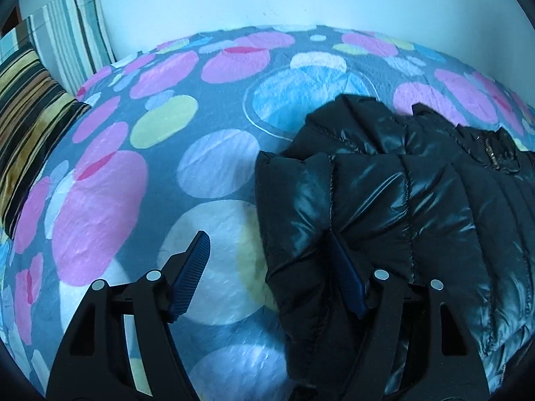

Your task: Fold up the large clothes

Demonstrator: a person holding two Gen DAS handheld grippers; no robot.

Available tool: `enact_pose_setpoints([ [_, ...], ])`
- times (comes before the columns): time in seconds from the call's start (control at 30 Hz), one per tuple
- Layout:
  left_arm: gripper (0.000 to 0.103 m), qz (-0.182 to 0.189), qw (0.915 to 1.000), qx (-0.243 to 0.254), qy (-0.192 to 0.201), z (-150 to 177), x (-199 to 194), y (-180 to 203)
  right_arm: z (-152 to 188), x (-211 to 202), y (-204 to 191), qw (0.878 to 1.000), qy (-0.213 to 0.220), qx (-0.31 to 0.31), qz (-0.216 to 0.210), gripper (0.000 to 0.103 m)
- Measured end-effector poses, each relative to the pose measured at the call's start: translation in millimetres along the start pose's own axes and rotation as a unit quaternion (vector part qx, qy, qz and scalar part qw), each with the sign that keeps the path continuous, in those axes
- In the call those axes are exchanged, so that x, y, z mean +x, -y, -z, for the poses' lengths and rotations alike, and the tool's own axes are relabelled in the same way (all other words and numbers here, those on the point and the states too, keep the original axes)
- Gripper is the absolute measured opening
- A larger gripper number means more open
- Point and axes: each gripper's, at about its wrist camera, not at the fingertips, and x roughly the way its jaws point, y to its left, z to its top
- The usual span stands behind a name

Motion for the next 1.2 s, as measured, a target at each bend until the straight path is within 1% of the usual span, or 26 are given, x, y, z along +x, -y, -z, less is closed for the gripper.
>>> enact_pose_setpoints([
  [0.1,0.072,0.007,0.9998,-0.016,0.012,10.6,-27.2,-12.2,-0.1,-8.9,5.8,1.0,0.012,0.012,-0.017,0.023],
  [0.13,0.072,0.012,0.9996,-0.019,0.017,16.5,-37.4,-16.2,1.2,-15.6,9.3,0.999,0.016,0.018,-0.023,0.026],
  [0.2,0.074,0.023,0.9992,-0.021,0.026,30.4,-57.6,-23.6,6.0,-29.2,14.2,0.999,0.022,0.026,-0.029,0.037],
  [0.27,0.076,0.037,0.9986,-0.022,0.032,50.9,-80.2,-31.4,13.8,-45.5,18.8,0.999,0.03,0.028,-0.027,0.054],
  [0.33,0.077,0.055,0.9977,-0.023,0.034,71.1,-98.0,-37.1,26.8,-64.2,25.4,0.999,0.039,0.026,-0.019,0.058],
  [0.47,0.077,0.076,0.9966,-0.017,0.027,118.3,-126.3,-42.6,58.9,-90.0,45.2,0.998,0.026,0.041,-0.033,0.058],
  [0.53,0.077,0.084,0.9962,-0.013,0.019,142.1,-137.4,-43.8,81.9,-103.7,54.5,0.998,0.015,0.045,-0.036,0.058],
  [0.63,0.077,0.098,0.995,-0.012,0.011,176.1,-150.9,-44.1,110.2,-120.3,62.8,0.998,0.011,0.044,-0.034,0.058],
  [0.73,0.077,0.112,0.9937,-0.011,0.0,203.4,-159.1,-45.2,138.4,-133.0,70.4,0.998,-0.002,0.046,-0.045,0.059],
  [0.83,0.077,0.126,0.9919,-0.014,-0.007,223.5,-165.3,-46.7,164.8,-144.3,77.6,0.996,-0.016,0.054,-0.063,0.059],
  [0.97,0.077,0.145,0.989,-0.017,-0.02,243.8,-168.7,-47.0,186.1,-152.4,75.7,0.995,-0.025,0.056,-0.075,0.059],
  [1.07,0.078,0.154,0.9877,-0.019,-0.022,254.3,-171.3,-47.4,199.8,-159.7,71.0,0.995,-0.03,0.051,-0.086,0.059],
  [1.17,0.079,0.179,0.9831,-0.024,-0.03,263.8,-171.8,-50.0,212.2,-162.5,62.8,0.994,-0.038,0.04,-0.097,0.059],
  [1.2,0.081,0.187,0.9816,-0.025,-0.033,266.3,-171.8,-50.3,215.7,-162.4,60.5,0.994,-0.04,0.036,-0.099,0.059],
])
